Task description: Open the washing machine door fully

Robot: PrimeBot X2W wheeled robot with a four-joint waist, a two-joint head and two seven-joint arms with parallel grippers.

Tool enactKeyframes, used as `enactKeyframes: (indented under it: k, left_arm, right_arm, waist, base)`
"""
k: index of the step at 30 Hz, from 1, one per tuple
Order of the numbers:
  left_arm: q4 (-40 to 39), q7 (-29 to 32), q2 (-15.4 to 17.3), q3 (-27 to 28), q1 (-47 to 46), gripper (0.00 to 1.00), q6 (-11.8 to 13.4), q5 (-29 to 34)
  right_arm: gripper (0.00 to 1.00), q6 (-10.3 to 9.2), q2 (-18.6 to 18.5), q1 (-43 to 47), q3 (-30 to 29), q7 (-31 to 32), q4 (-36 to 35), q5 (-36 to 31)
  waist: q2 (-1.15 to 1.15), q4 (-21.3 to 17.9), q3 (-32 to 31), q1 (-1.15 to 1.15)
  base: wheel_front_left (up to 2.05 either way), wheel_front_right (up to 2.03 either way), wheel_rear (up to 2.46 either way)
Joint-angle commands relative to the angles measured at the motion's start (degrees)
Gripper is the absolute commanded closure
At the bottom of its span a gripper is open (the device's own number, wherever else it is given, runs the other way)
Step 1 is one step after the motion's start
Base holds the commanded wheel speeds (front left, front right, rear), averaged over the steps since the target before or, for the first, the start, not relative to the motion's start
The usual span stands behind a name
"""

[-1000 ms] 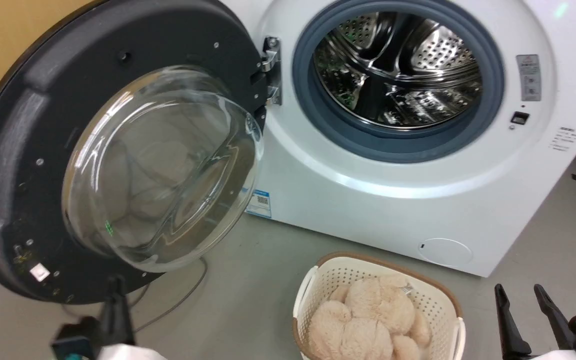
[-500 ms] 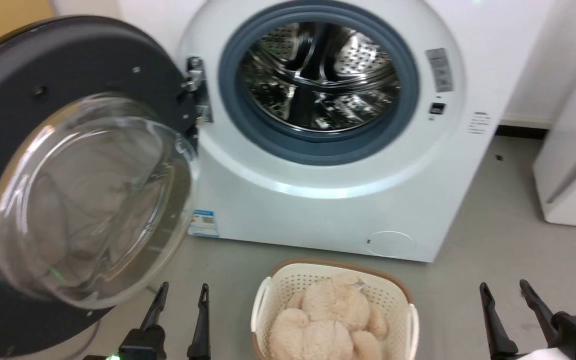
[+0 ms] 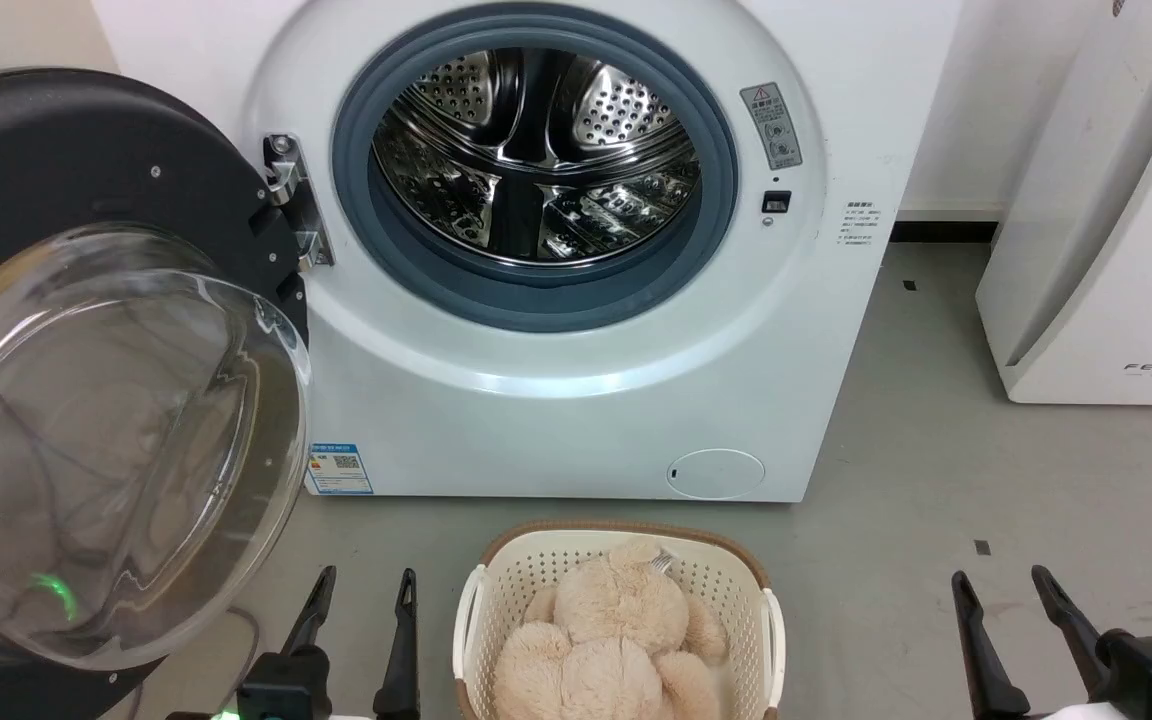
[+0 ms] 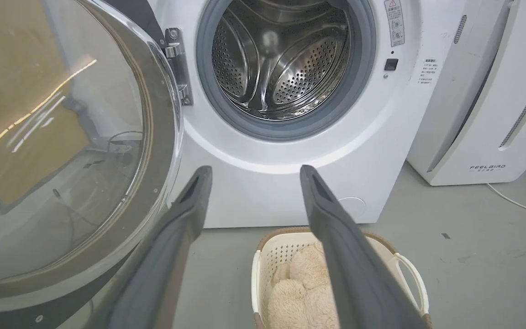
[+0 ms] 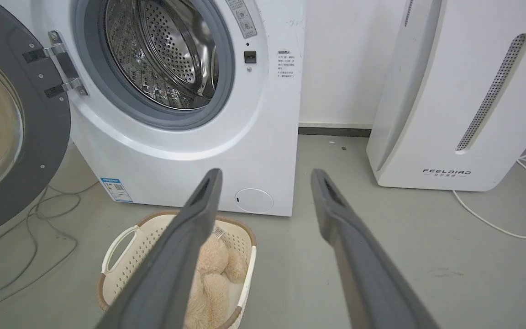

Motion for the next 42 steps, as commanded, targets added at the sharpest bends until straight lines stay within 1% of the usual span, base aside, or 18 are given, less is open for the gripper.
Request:
enactKeyframes:
  k: [1,5,6,42]
  left_arm:
    - [-0.1,0.1,0.3,0.0,0.3,0.00,0.2,-0.4]
    - [0.0,0.5,0.4,0.0,0.2,0.00,0.2,-0.8]
    - [0.1,0.6,0.1,0.1,0.0,1.00,0.0,-0.7]
    - [-0.9,3.3,-1.1,3.0,-1.6,1.00,-1.9,1.6]
  right_arm:
    - [0.00,0.03,0.2,0.6,0.1,-0.1,0.0,0.4]
    - [0.00,0.03,0.2,0.3,0.3,-0.2,0.2,0.7]
    - [1.00,0.00,0.0,0.0,0.2,0.0,0.2,0.1]
    - [1.00,0.00,0.0,-2.9,1.2,-0.2,1.7,-1.6]
  waist:
    - [0.00,0.0,0.1,0.00]
    - [0.00,0.1,0.3,0.00]
    - [0.00,0.1,0.3,0.00]
    - [0.00,-0.4,0.8,0.00]
  base:
    - [0.00,0.00,0.00]
    - [0.00,0.00,0.00]
    - [0.00,0.00,0.00]
    - [0.00,0.00,0.00]
